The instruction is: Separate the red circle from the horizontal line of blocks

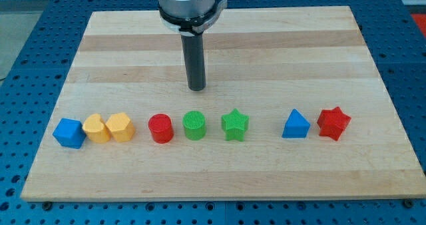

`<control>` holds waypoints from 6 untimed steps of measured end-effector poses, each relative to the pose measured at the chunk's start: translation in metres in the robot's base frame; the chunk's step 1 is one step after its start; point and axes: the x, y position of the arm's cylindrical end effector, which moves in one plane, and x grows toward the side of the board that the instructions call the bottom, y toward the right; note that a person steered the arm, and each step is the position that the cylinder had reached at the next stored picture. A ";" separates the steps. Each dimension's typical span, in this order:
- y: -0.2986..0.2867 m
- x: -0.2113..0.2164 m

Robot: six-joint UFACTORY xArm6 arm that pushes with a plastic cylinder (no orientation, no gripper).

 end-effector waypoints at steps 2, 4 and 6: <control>0.000 0.010; -0.061 0.085; -0.051 0.121</control>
